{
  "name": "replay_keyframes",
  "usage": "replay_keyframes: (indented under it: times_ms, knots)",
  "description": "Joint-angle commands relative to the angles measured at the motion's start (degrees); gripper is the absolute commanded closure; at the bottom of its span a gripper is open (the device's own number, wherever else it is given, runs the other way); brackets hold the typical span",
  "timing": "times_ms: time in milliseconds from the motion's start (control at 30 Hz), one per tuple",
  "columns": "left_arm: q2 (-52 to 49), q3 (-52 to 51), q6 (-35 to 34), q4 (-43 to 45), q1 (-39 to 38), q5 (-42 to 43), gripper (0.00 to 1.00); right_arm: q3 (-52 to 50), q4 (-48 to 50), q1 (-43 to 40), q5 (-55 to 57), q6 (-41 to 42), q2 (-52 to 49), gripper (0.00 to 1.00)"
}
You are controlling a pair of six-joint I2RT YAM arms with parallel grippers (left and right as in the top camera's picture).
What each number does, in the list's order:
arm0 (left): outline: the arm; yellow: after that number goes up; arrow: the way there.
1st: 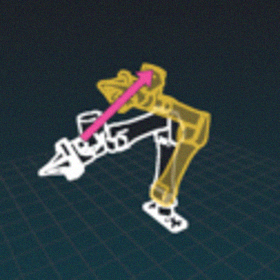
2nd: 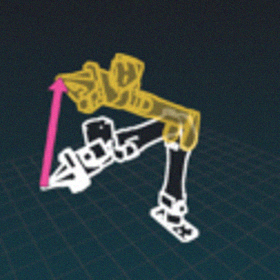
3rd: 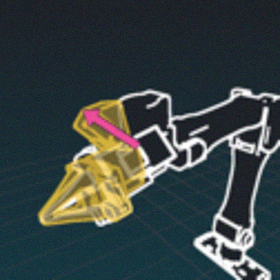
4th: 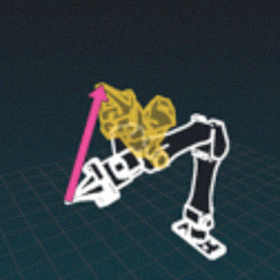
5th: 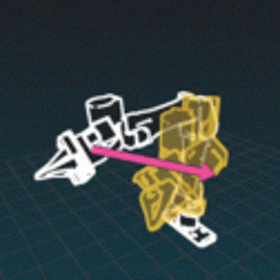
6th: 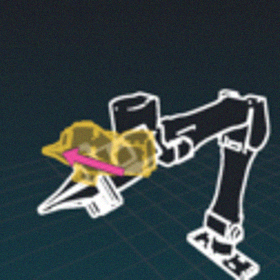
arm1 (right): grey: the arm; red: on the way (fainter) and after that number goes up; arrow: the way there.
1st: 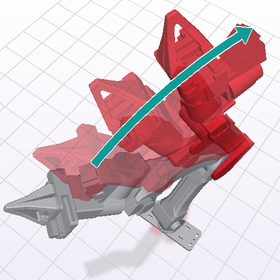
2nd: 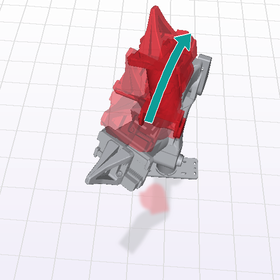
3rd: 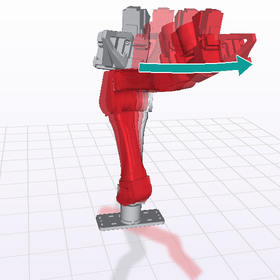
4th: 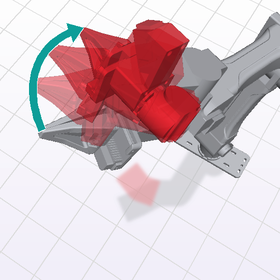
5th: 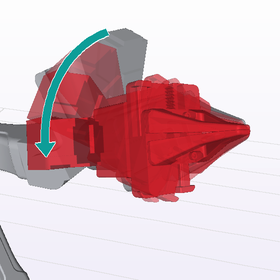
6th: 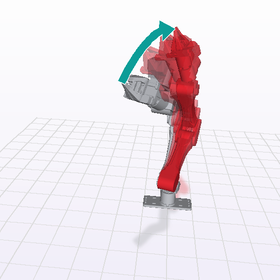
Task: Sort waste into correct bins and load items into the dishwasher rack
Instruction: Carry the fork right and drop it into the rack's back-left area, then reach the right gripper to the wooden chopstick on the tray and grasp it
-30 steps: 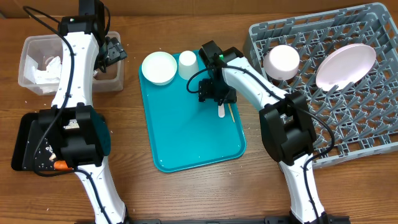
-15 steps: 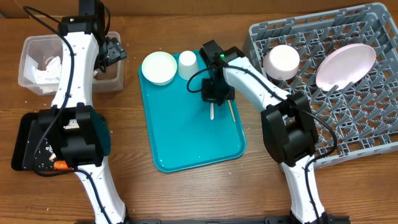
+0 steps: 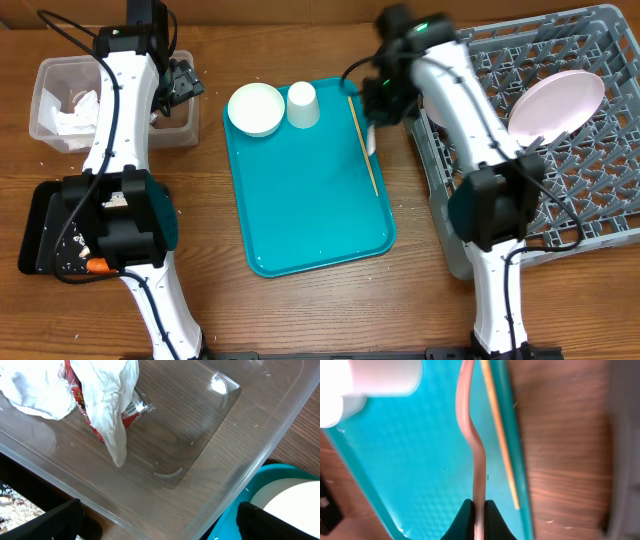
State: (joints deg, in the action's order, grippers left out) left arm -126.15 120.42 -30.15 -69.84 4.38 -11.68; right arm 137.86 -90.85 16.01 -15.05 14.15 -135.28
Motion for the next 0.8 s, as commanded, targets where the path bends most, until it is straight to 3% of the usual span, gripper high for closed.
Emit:
replay_keyframes:
  times_ms: [0, 200, 400, 467, 600, 700, 767]
  knots:
    - [0.4, 1.2, -1.4, 0.1, 0.1, 0.2, 0.0, 7.1, -2.0, -5.2, -3.1, -7.4, 0.4, 0.96]
    - [0.3, 1.2, -1.4, 0.1, 0.1, 0.2, 0.0, 10.5, -2.9, -14.0, -3.1, -21.1, 0.3, 0.96]
    - [0.3, 1.2, -1.4, 0.1, 0.1, 0.2, 0.0, 8.8, -2.4, -16.7, -3.1, -25.9, -0.2, 0.96]
    - [0.4, 1.2, -1.4, 0.1, 0.1, 0.2, 0.0, 7.7, -2.3, -16.7, -3.0, -27.1, -0.3, 0.87]
    - [0.3, 1.2, -1.4, 0.1, 0.1, 0.2, 0.0, 6.8, -0.8, -16.7, -2.6, -27.4, -0.3, 0.55]
    - [0.4, 1.2, -1.4, 0.1, 0.0, 0.2, 0.0, 6.8, 0.1, -16.7, -2.6, -24.7, -0.3, 0.46]
    - [0.4, 1.2, -1.4, 0.1, 0.0, 0.2, 0.0, 6.8, -0.1, -16.7, -2.7, -23.0, -0.3, 0.46]
